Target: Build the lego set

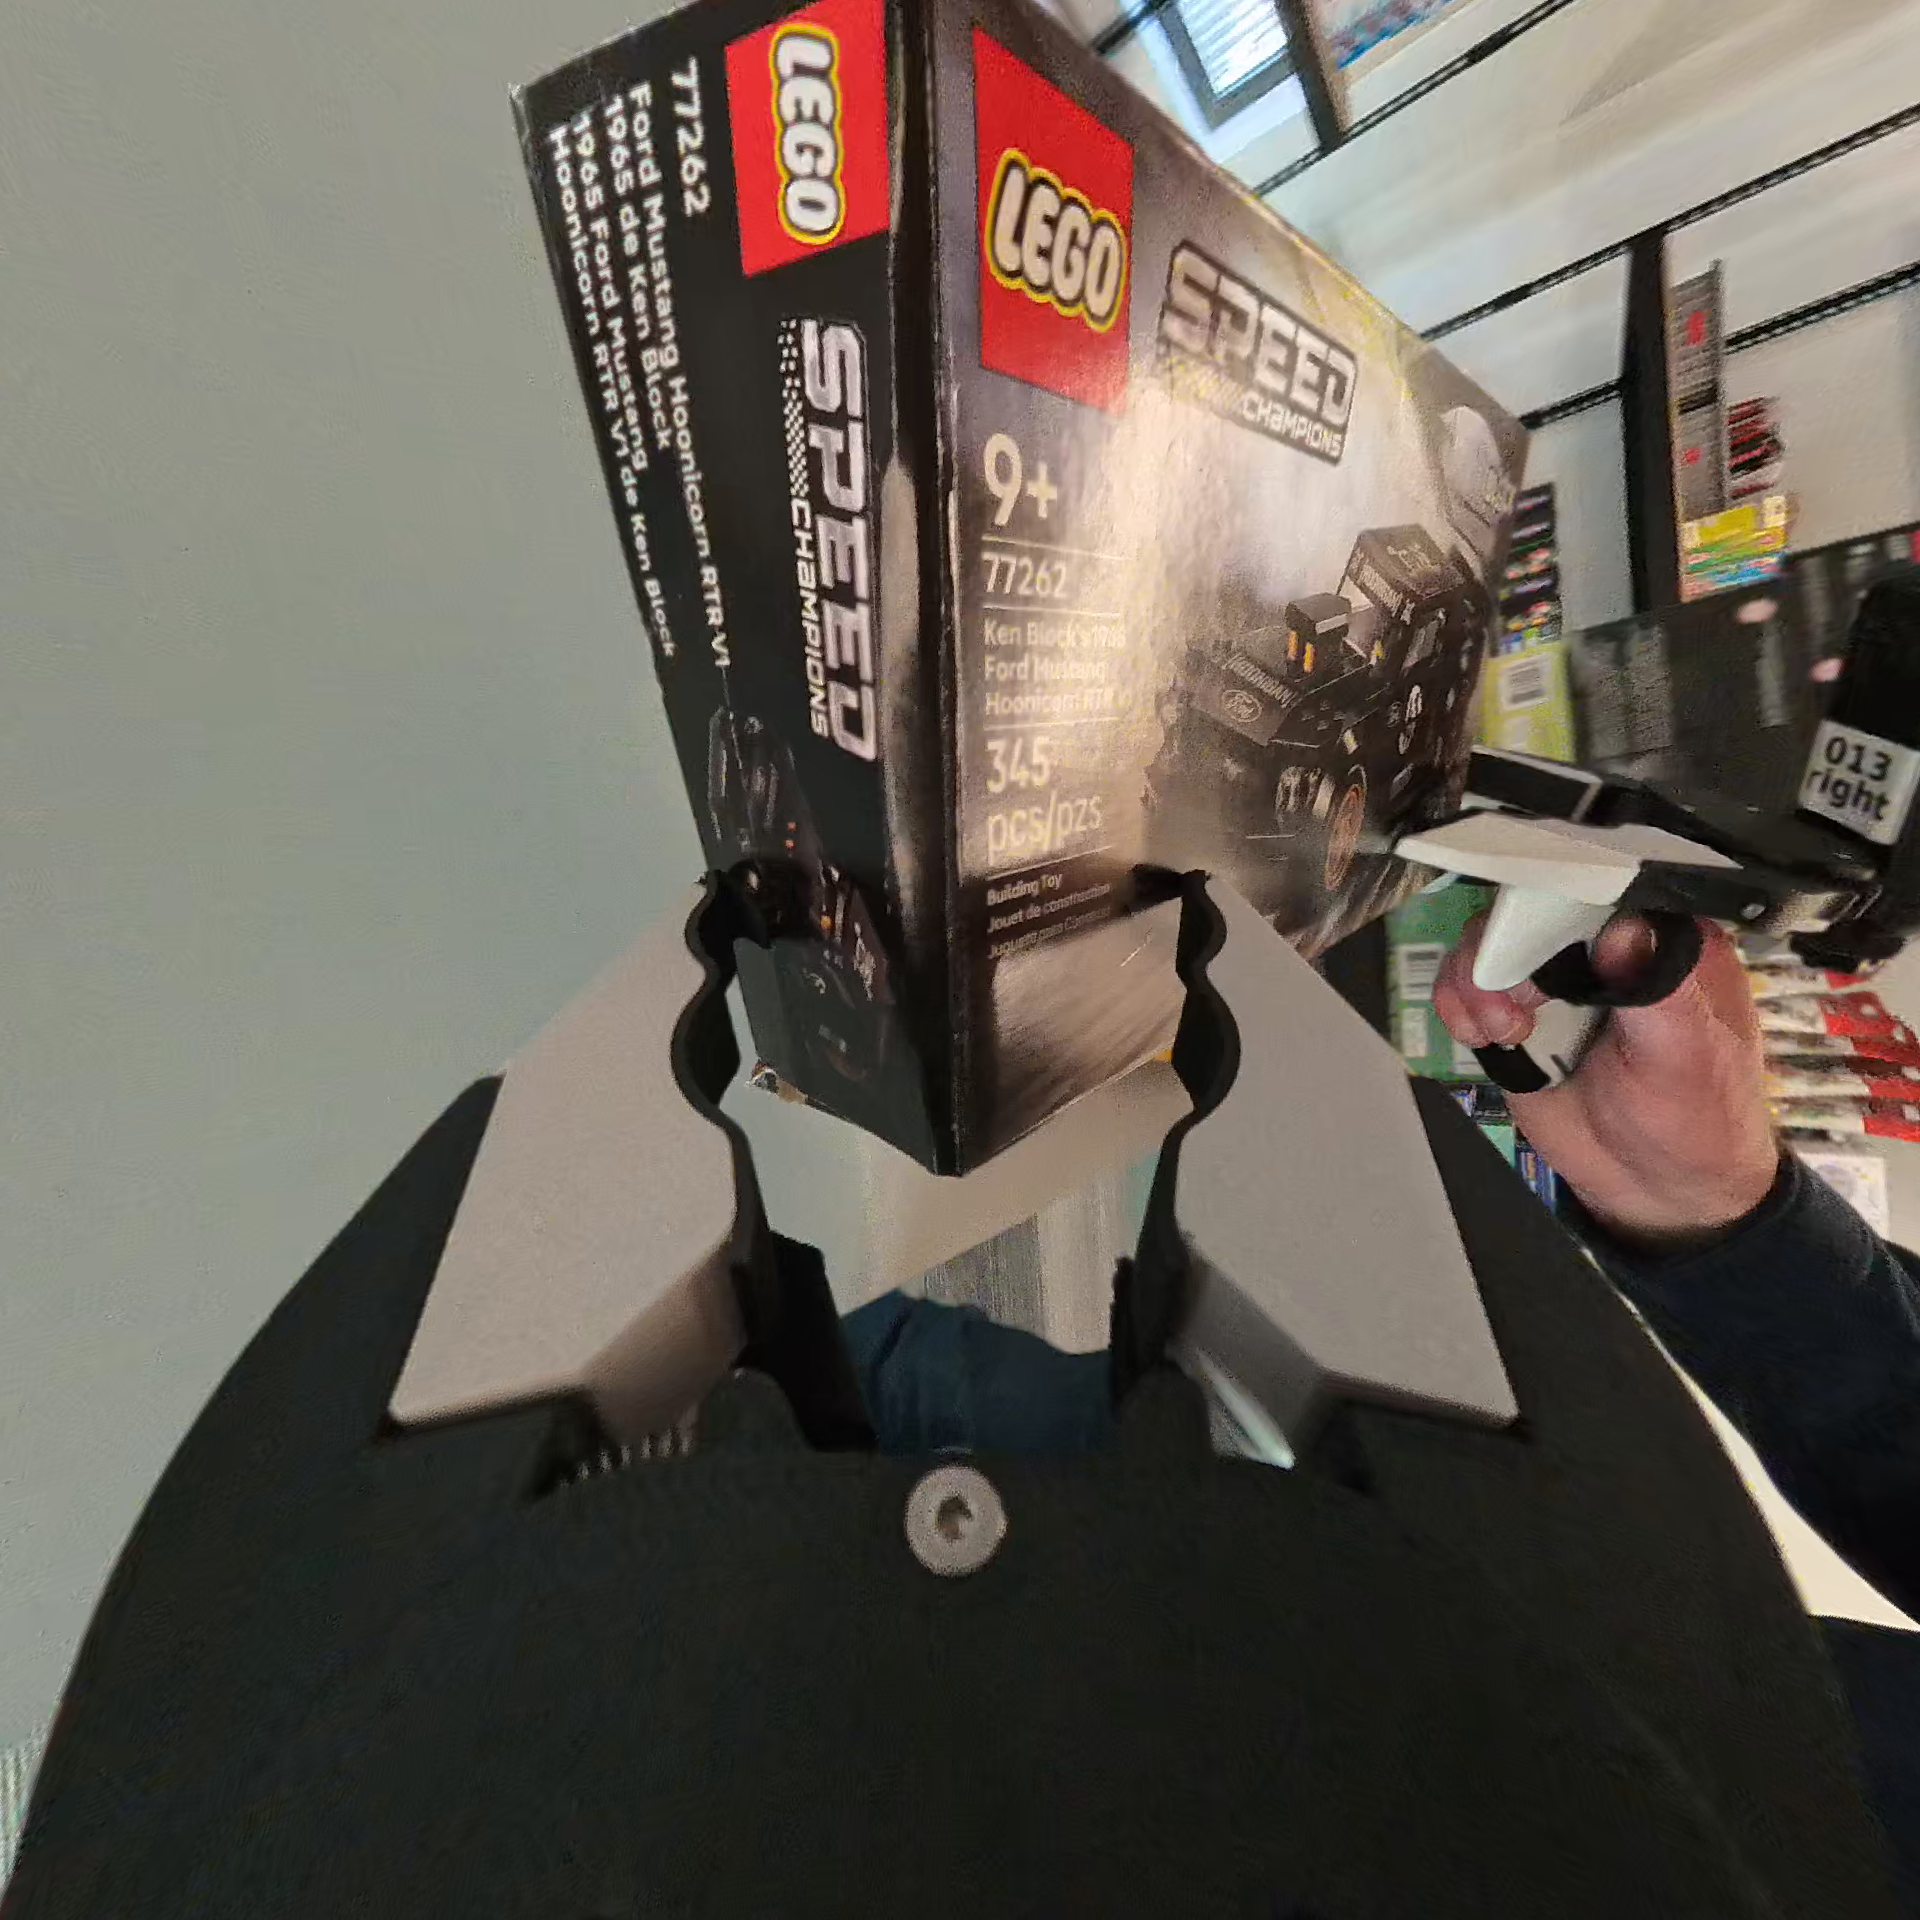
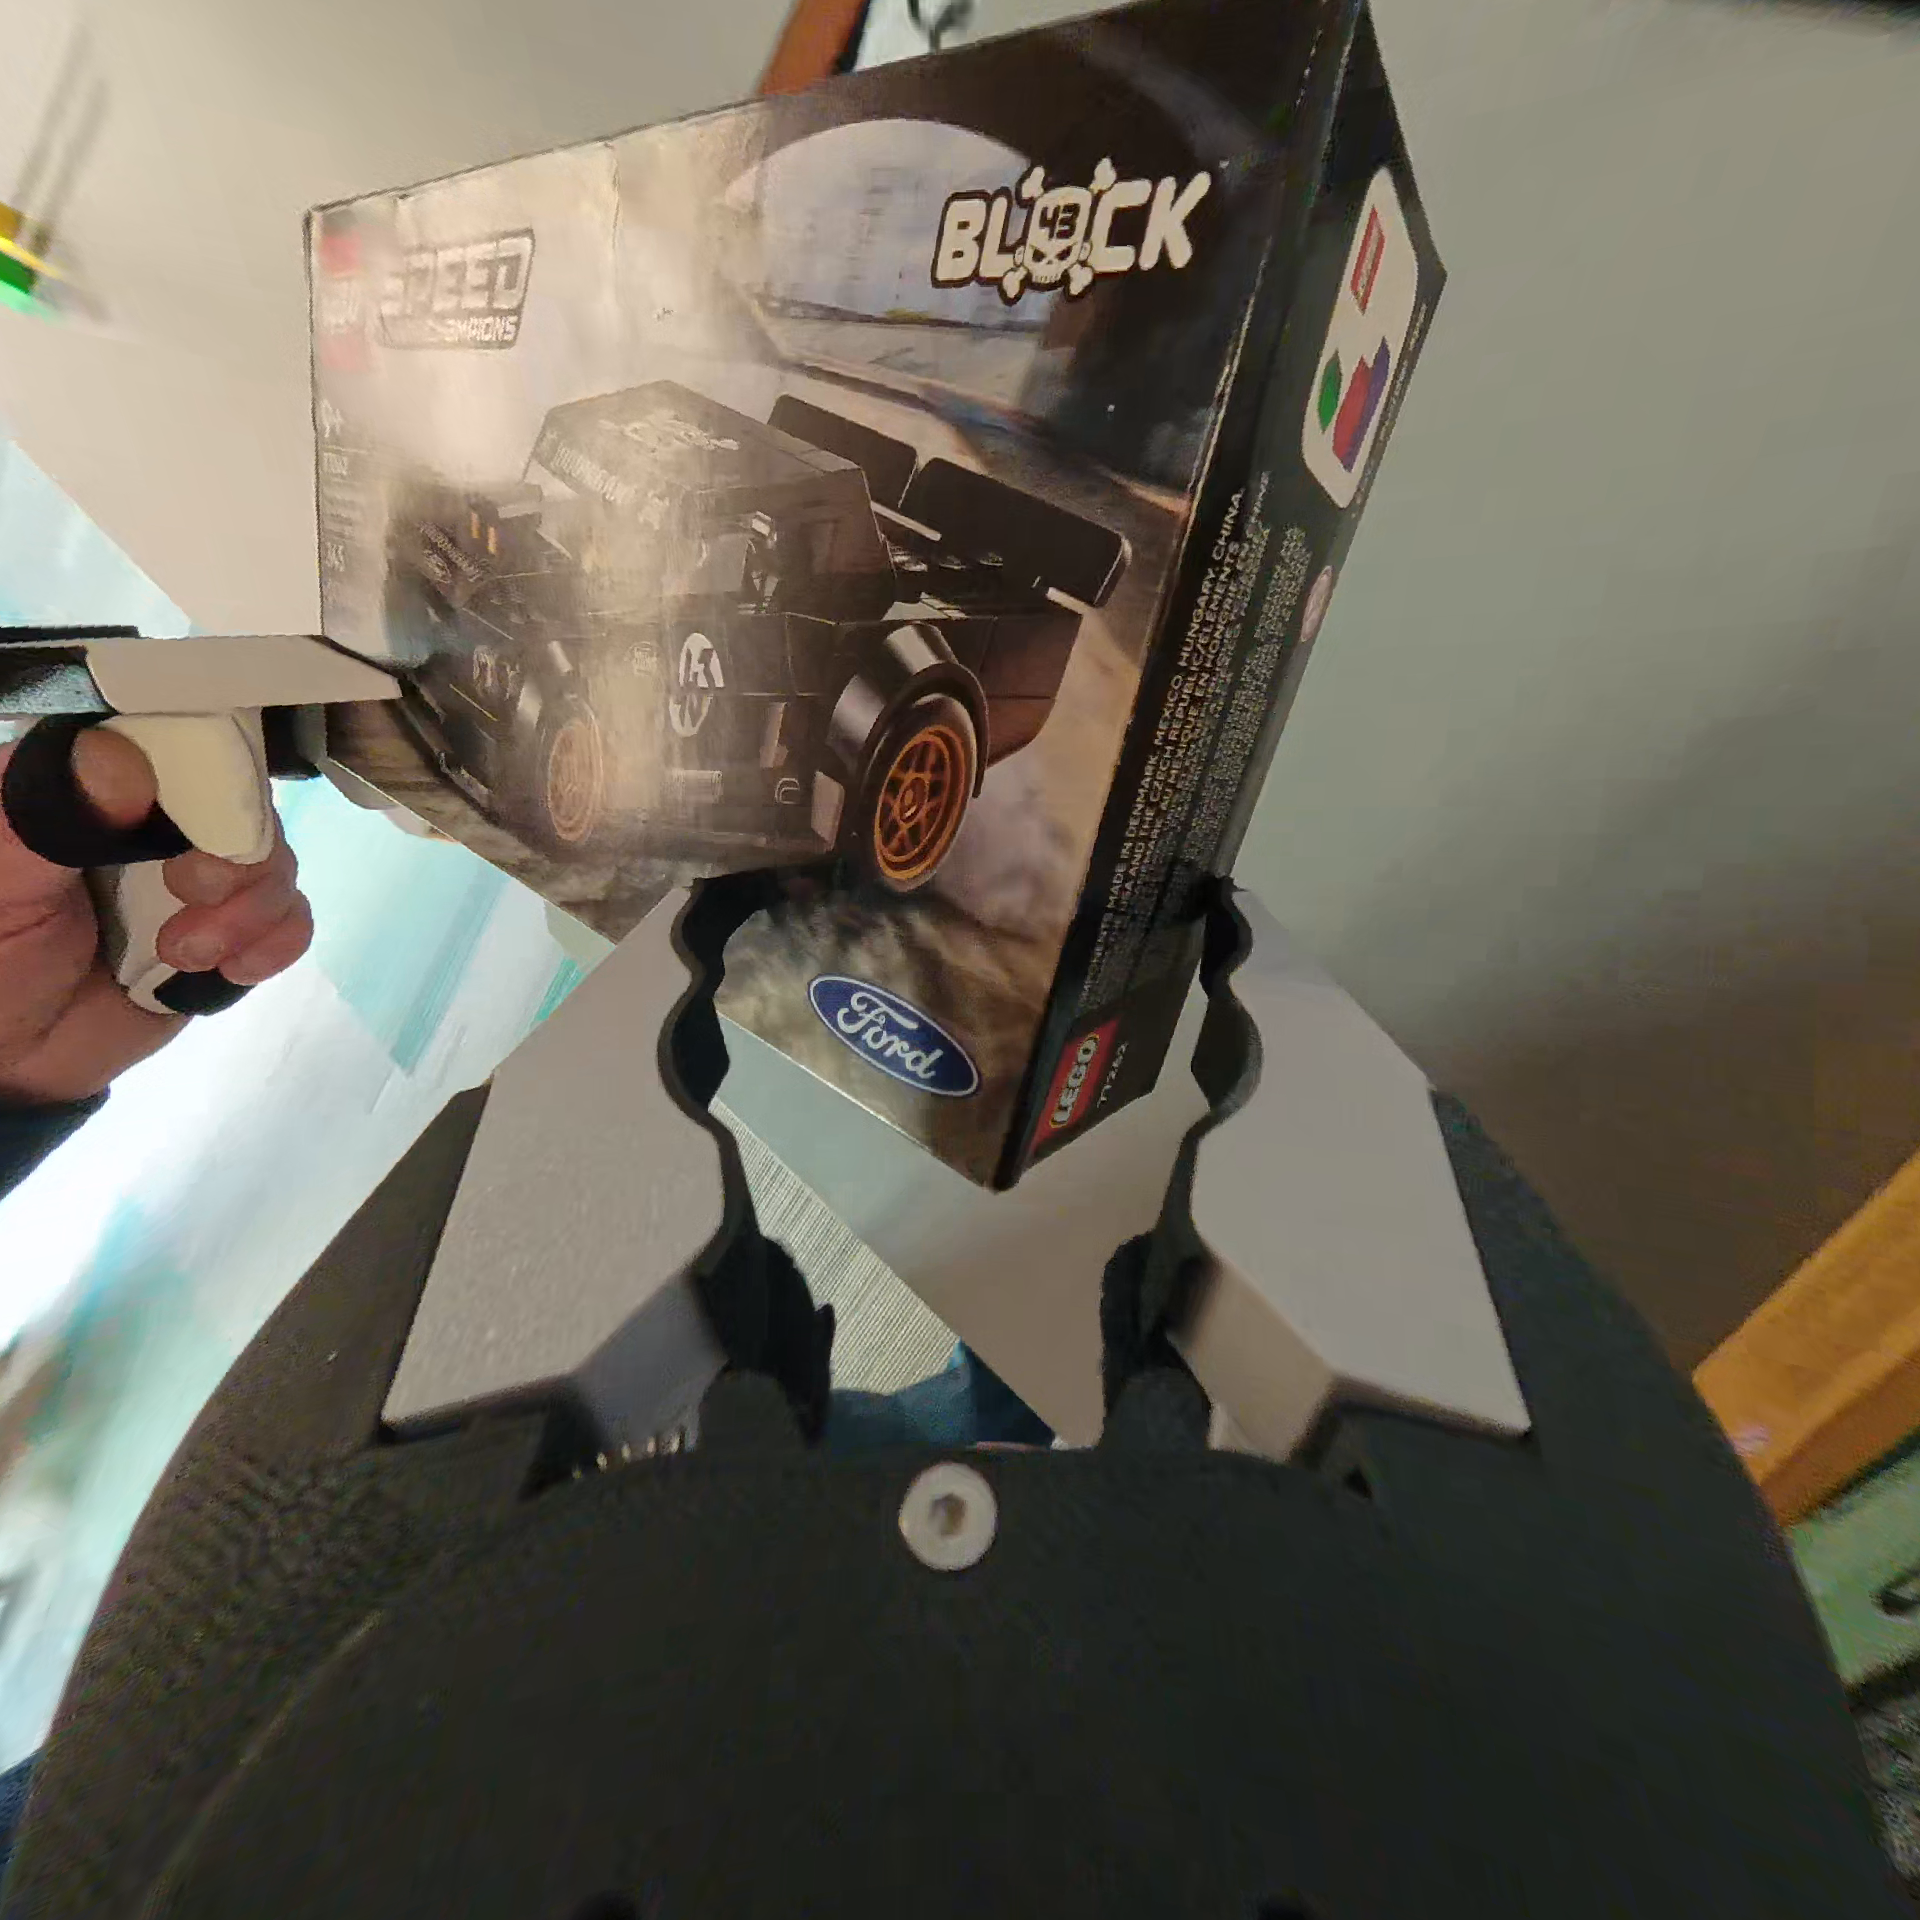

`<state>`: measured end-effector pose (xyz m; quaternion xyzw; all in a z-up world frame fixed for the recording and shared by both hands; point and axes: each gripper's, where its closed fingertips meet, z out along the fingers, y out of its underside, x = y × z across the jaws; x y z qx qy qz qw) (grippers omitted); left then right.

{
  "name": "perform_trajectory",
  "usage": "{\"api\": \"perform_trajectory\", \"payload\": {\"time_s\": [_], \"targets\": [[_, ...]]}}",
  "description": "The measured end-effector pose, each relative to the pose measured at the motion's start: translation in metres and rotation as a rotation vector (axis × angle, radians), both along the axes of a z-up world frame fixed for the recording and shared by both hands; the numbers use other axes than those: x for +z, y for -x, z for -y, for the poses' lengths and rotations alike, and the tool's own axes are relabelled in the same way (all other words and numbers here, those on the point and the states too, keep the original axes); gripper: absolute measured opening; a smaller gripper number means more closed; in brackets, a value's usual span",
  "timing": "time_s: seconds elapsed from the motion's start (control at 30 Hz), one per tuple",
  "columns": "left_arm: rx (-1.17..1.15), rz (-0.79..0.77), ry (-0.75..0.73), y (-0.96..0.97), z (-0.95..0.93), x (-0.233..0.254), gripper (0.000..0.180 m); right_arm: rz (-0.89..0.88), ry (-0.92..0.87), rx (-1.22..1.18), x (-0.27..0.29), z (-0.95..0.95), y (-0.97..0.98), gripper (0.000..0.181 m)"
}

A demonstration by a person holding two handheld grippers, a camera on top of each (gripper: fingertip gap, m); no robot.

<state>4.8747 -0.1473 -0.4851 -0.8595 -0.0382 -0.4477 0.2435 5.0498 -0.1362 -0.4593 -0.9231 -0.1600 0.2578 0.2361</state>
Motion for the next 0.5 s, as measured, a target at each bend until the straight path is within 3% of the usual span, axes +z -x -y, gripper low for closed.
{"api": "perform_trajectory", "payload": {"time_s": [0.5], "targets": [[-0.1,0.139,-0.522,-0.084,-0.048,0.293,0.082,0.073,-0.499,-0.181,0.293,0.011,-0.081,0.09]]}}
